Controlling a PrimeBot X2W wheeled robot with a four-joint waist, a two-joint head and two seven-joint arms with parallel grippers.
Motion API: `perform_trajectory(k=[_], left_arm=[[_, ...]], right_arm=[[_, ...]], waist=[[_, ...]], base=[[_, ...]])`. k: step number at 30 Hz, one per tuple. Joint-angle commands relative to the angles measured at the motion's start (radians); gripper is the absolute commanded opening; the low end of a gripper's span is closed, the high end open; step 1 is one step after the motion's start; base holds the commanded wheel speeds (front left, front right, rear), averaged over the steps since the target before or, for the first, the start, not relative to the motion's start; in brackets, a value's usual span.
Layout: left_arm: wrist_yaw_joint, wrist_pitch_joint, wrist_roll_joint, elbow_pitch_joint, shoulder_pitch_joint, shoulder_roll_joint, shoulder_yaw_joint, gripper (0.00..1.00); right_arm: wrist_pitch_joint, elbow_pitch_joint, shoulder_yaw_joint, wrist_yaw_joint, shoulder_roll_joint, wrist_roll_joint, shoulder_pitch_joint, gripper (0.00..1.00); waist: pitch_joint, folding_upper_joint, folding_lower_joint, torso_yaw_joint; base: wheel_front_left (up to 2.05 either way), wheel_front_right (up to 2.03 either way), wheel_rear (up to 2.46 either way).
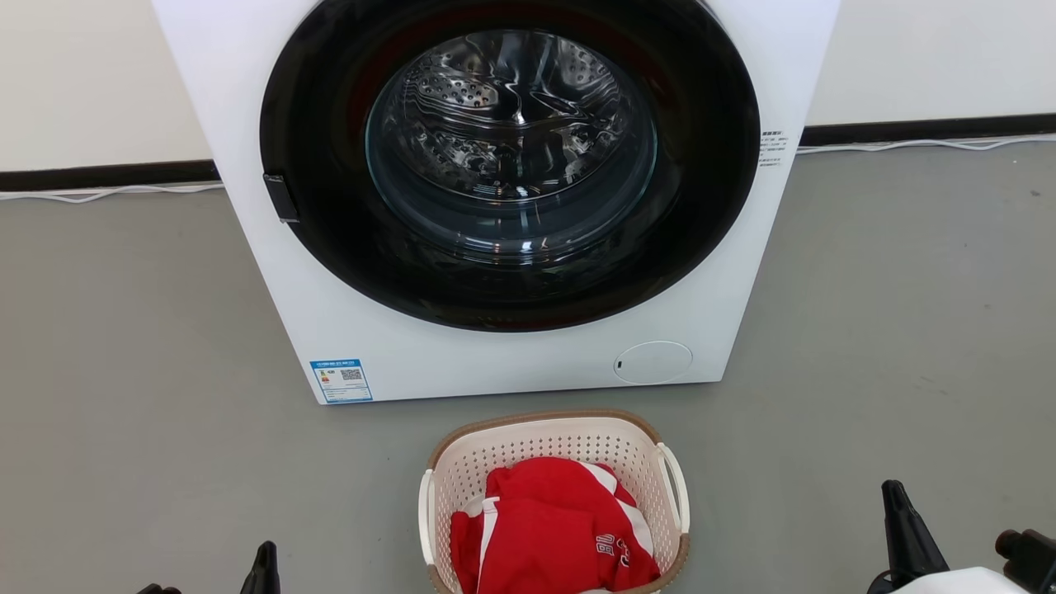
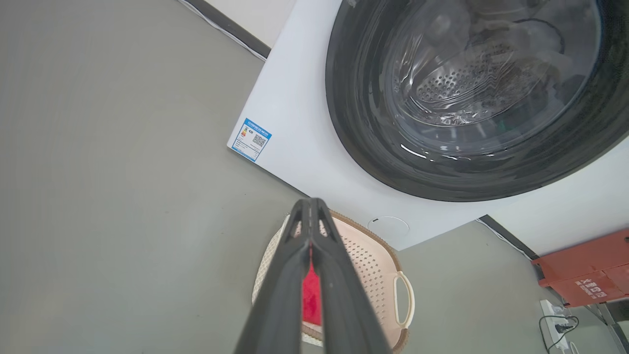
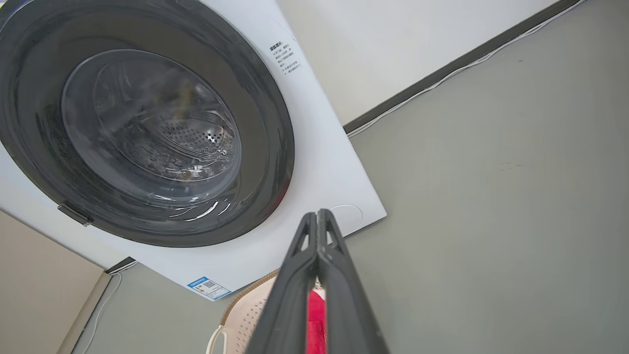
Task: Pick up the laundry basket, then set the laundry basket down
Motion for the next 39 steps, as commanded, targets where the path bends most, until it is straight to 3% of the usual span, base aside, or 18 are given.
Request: perform_trajectory(k=[1, 39], left_arm=[[-0.012, 0.002, -0.03, -0.031, -0.059, 0.006, 0.016, 0.0], [-0.048, 0.109, -0.416, -0.064, -0.12, -0.003, 0.036, 0.0]], right_arm=[[0.009, -0.03, 0.0, 0.001, -0.009, 0.033, -0.054, 0.0], [0.115, -0.057, -0.008, 0.001, 0.023, 0.469, -0.102, 0.0]], waist=[[0.0, -0.0001, -0.0001, 0.0], [0.014, -0.0001, -0.0001, -0.004]], base=[[0.0, 0.0, 0.0], [0.0, 0.0, 0.0]])
